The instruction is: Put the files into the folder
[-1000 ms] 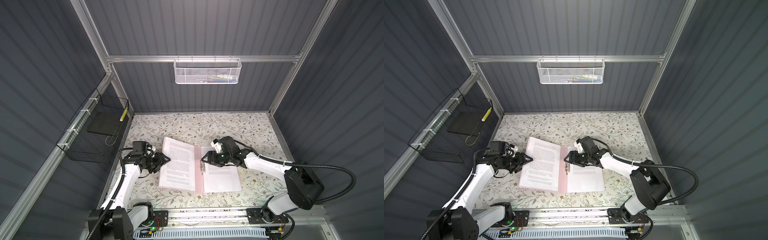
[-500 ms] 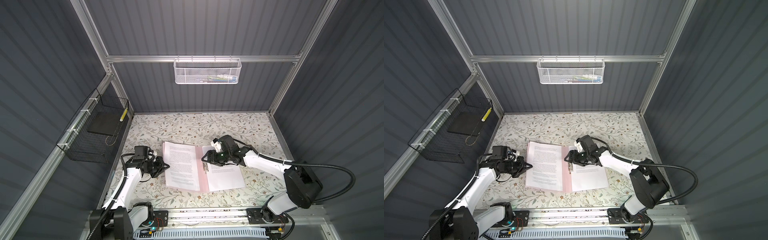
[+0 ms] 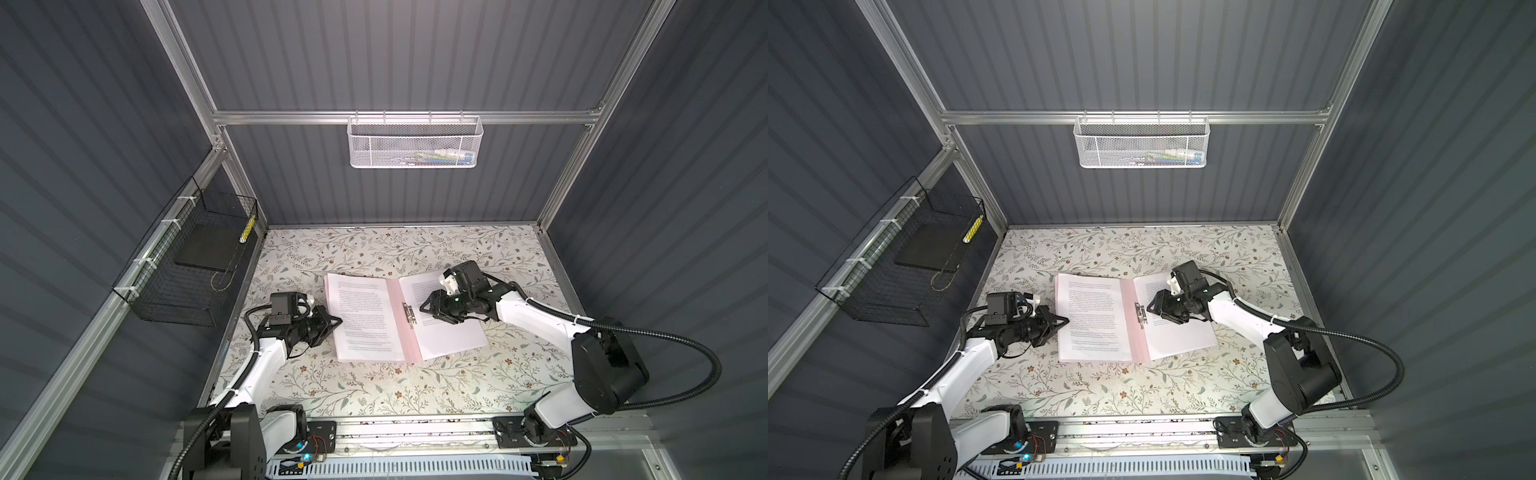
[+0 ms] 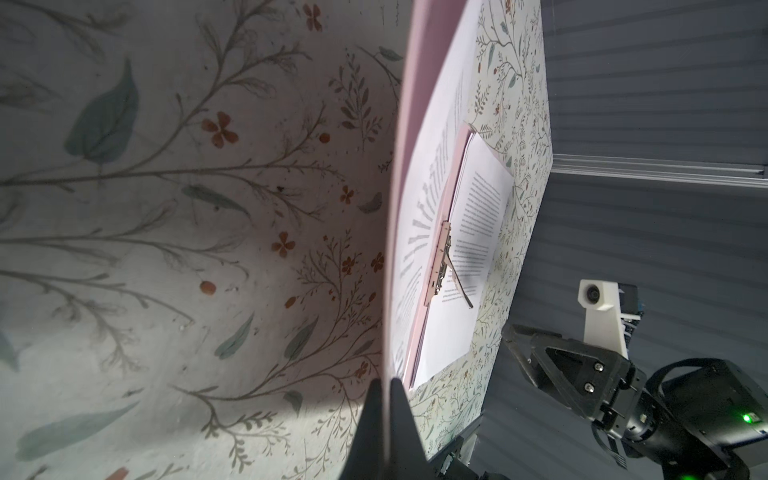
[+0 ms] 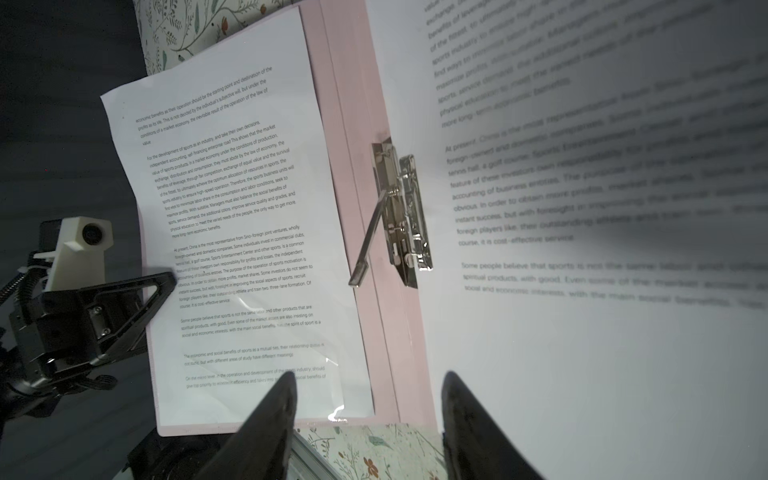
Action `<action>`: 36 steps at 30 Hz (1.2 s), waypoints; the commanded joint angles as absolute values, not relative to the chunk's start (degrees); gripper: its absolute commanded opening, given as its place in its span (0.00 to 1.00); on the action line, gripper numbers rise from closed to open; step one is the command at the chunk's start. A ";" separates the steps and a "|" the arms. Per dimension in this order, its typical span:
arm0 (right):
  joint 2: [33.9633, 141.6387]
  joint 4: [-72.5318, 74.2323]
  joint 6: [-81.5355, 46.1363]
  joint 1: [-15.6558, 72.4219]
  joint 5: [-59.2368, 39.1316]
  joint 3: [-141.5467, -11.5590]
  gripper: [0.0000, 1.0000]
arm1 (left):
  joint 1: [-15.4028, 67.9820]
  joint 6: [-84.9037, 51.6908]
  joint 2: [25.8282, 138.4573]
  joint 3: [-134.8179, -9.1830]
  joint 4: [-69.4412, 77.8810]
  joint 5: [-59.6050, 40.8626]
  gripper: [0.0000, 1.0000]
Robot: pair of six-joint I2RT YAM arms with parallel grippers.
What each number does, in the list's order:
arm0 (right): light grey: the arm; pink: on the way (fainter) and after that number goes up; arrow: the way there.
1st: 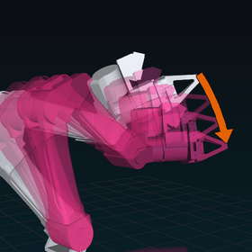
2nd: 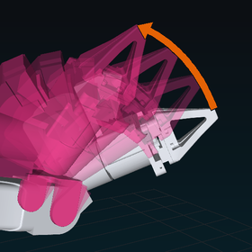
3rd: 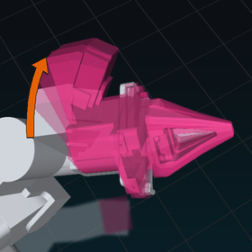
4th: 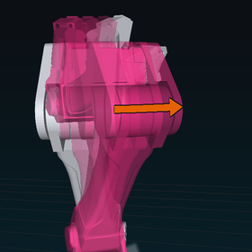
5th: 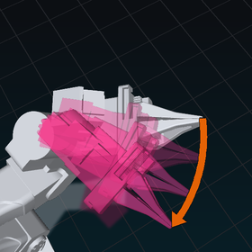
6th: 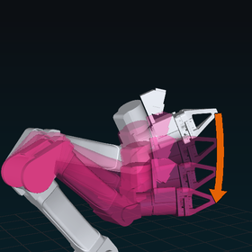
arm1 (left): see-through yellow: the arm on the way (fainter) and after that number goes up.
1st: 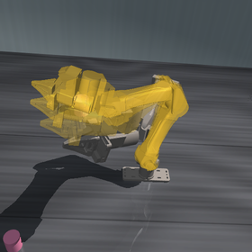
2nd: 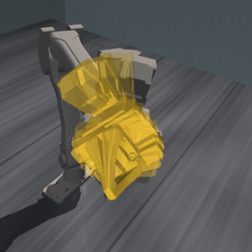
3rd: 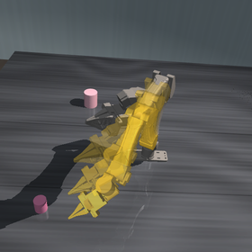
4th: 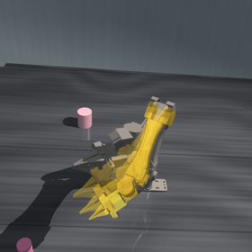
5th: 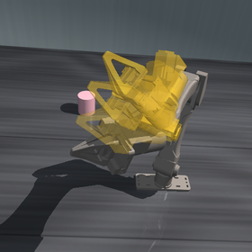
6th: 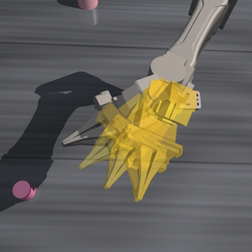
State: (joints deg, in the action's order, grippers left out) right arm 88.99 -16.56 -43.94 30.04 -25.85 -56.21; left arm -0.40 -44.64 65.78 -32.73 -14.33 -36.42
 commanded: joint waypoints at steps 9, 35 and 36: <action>98.30 -9.54 -52.53 31.42 -29.64 -60.76 0.33 | 0.09 -43.62 72.85 -34.01 -8.11 -36.83 0.00; 104.94 -6.55 -56.31 31.27 -31.20 -62.31 0.18 | 0.17 -42.15 74.27 -34.10 -9.01 -36.92 0.00; 105.11 -6.64 -56.26 31.28 -31.19 -62.39 0.17 | 0.17 -42.12 74.09 -34.10 -9.00 -36.92 0.00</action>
